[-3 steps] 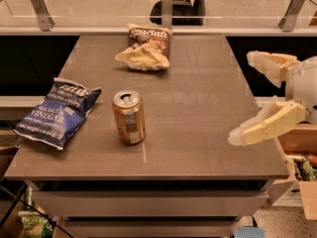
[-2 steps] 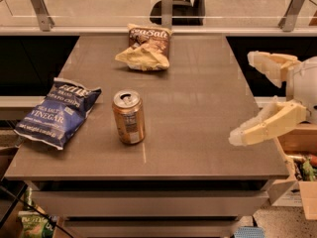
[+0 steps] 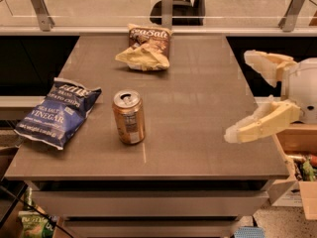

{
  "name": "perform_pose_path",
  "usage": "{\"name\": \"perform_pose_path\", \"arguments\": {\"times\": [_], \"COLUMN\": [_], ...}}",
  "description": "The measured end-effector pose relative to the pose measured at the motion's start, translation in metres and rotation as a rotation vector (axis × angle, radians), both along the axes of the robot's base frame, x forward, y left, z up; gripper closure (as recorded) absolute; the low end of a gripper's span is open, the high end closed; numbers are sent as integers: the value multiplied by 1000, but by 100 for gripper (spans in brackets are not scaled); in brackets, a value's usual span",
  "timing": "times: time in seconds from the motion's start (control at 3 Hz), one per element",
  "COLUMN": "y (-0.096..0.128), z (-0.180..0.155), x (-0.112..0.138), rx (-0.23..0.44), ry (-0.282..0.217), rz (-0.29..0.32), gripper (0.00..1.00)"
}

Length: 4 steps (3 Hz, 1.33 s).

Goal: Move orange can near brown chip bag

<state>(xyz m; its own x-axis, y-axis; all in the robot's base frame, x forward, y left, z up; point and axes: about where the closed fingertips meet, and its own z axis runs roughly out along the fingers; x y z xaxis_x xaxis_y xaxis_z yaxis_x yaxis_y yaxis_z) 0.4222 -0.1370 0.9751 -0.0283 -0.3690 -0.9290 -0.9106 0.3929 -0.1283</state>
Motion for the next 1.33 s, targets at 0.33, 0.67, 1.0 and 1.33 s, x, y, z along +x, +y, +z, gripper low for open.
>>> {"name": "perform_pose_path", "arguments": {"times": [0.33, 0.67, 1.0, 1.33], "y": [12, 31, 51, 73], "z": [-14, -31, -50, -66], "x": [1, 1, 6, 15], "rx": [58, 111, 157, 200], "ry": [-5, -8, -21, -25], "rz": [26, 55, 73, 99], "gripper": [0, 0, 0, 0]}}
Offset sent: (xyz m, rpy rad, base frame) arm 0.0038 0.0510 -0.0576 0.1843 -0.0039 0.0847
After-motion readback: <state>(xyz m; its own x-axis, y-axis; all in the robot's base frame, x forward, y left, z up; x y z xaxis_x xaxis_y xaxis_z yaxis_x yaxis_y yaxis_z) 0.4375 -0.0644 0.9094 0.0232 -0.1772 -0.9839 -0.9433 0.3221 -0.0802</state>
